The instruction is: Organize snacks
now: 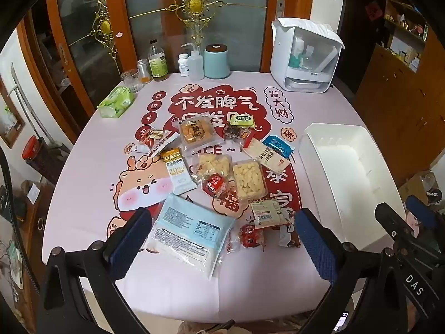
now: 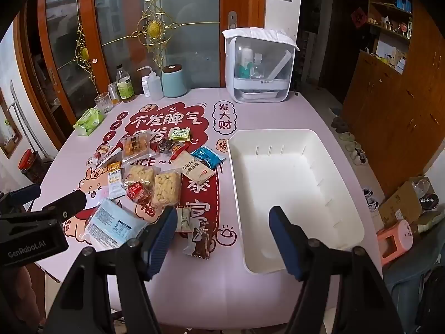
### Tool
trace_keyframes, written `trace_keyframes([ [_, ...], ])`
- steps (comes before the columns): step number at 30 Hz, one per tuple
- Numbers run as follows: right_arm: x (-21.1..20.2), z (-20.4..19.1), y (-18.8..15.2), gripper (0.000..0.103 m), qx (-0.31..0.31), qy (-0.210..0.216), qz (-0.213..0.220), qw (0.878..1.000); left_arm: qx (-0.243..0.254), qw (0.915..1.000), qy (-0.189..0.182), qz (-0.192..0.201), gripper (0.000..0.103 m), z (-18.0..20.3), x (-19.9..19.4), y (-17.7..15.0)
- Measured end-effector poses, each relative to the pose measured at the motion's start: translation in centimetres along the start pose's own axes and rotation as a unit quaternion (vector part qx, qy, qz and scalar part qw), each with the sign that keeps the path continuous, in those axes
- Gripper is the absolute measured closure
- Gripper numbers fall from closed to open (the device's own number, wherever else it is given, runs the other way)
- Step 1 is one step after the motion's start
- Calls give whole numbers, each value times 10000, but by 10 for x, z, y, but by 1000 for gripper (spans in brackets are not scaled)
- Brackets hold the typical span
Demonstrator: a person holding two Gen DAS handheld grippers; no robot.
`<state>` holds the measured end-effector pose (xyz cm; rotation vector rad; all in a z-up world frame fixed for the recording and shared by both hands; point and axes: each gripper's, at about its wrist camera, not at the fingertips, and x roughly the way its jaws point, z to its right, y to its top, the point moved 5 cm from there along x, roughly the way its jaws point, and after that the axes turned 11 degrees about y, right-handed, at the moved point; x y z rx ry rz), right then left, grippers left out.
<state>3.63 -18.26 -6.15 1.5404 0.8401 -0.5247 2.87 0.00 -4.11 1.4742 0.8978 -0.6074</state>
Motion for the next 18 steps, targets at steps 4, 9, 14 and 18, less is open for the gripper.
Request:
trace_keyframes([
  [4,0,0,-1,34,-13,1,-11,10000,49,10000,6,-16,1,-1,1,-1],
  [9,-1,0,-1,34,-11,-18,-28,10000,102,9998,-79,-135,1,-5,2,-5],
  [14,-1,1,0,34,8,-50,-39,10000,123,9996,-200,-152,1,-11,-2,-5],
  [18,-5,5,-1,34,22,-107,14,9999,233,9995,-142,-146,1,11,2,-3],
])
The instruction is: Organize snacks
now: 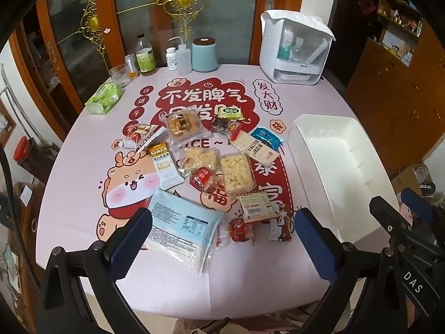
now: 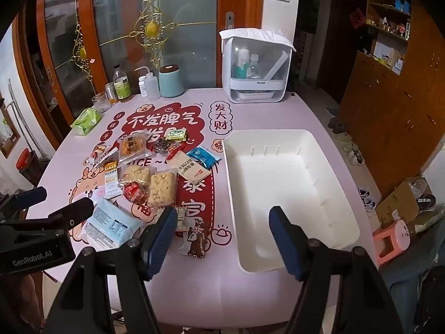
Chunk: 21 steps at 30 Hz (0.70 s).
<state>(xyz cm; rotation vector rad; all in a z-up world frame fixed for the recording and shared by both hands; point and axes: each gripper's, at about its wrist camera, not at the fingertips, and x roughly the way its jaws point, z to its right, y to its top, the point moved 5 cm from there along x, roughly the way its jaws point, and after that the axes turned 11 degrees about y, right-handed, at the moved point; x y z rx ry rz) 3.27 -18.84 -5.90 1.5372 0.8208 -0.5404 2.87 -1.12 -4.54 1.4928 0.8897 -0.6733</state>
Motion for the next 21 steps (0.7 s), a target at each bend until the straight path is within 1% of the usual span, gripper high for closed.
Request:
trace_keyframes([
  [13,-3,2,-2,34,32,-47,5,10000,191,9998,-97,10,2,8,0,-5],
  [21,-3,2,-2,34,29,-46,0,10000,172,9998,-114,10,2,8,-1,-9],
])
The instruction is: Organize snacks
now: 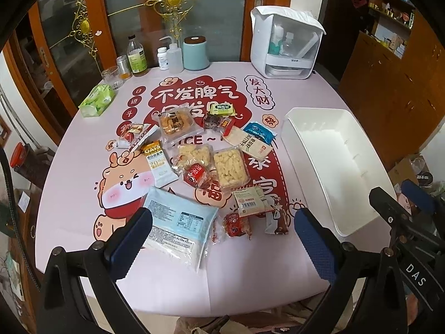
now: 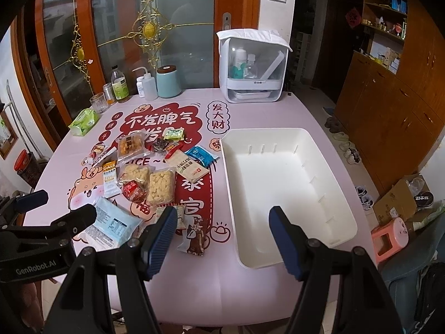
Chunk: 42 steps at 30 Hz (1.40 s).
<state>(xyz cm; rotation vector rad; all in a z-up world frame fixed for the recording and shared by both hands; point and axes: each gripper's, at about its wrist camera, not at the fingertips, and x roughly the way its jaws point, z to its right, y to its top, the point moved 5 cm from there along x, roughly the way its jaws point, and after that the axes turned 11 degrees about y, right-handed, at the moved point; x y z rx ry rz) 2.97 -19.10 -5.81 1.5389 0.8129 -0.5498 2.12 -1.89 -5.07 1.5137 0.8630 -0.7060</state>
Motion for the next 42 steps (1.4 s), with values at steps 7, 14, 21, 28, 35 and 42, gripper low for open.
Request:
trace_keyframes([
  [7,-1,-2,-3,34,12,-40,-8,10000,-1,10000,-49,-8,2,-1,1,-4],
  [14,0,-2,-3,34,31,-82,-24,10000,38,9999,-95,6,2,1,2,-2],
  [21,1,-2,-3,34,36,-69,-19,10000,28,9999,-101,9,2,2,1,0],
  [28,2,-7,0,34,13,-67,3,10000,-9,9999,-110,58,2,-1,2,5],
  [35,6,-15,7,34,-5,-63,3,10000,-45,9999,-103,124,2,-13,3,10],
  [42,13,-23,14,34,-11,-40,-33,10000,-33,9998,-114,135,2,-19,6,15],
])
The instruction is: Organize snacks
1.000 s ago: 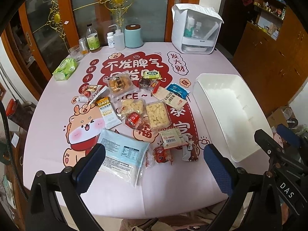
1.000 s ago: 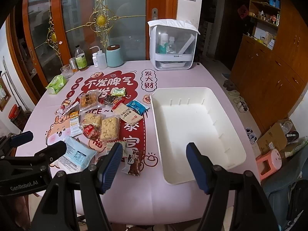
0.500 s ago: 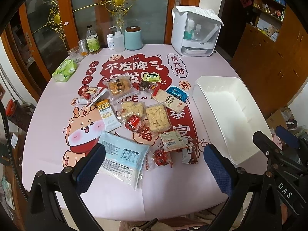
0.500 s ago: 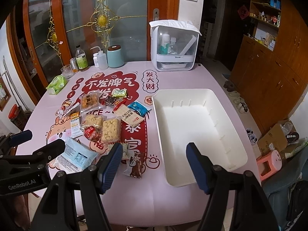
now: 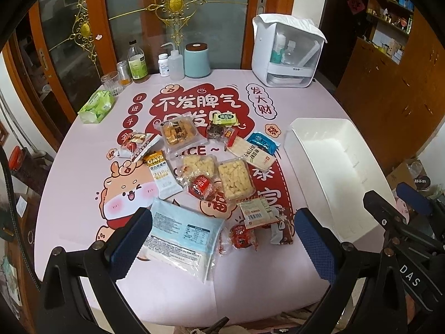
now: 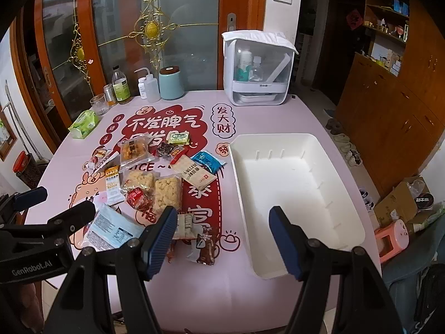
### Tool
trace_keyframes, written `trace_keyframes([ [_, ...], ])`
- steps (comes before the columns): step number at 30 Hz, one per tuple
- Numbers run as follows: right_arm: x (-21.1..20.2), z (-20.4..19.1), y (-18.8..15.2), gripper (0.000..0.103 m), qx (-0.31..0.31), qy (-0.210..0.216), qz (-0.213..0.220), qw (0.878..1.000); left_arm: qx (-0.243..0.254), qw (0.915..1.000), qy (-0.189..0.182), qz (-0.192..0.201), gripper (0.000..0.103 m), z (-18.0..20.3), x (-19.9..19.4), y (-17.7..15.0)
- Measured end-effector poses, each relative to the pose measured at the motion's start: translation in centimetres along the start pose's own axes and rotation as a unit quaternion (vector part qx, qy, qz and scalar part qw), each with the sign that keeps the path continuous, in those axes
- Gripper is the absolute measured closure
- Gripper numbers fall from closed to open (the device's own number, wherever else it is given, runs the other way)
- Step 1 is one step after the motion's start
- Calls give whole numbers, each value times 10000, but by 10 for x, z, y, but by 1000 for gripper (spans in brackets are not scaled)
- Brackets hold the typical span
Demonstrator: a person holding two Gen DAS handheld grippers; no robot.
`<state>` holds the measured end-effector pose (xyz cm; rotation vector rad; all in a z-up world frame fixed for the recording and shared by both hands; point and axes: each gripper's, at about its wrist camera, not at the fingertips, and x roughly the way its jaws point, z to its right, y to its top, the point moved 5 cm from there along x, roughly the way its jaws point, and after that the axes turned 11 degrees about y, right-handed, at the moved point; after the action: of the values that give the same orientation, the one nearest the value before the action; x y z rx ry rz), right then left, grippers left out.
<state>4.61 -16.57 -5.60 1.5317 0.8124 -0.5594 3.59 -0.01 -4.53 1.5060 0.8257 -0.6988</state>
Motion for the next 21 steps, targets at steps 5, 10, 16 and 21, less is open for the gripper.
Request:
trace_keyframes([
  [5,8,-9,4,34,3,31,-59,10000,21,10000,-3,-31,2,-7,4,6],
  [10,14,-17,8,34,10,55,-70,10000,27,10000,-10,-80,2,-15,11,10],
  [16,24,-32,13,34,-17,145,-148,9998,22,9999,-18,-116,2,-27,18,14],
  [21,37,-43,13,34,13,247,-266,9993,47,9998,6,-196,2,-38,26,17],
])
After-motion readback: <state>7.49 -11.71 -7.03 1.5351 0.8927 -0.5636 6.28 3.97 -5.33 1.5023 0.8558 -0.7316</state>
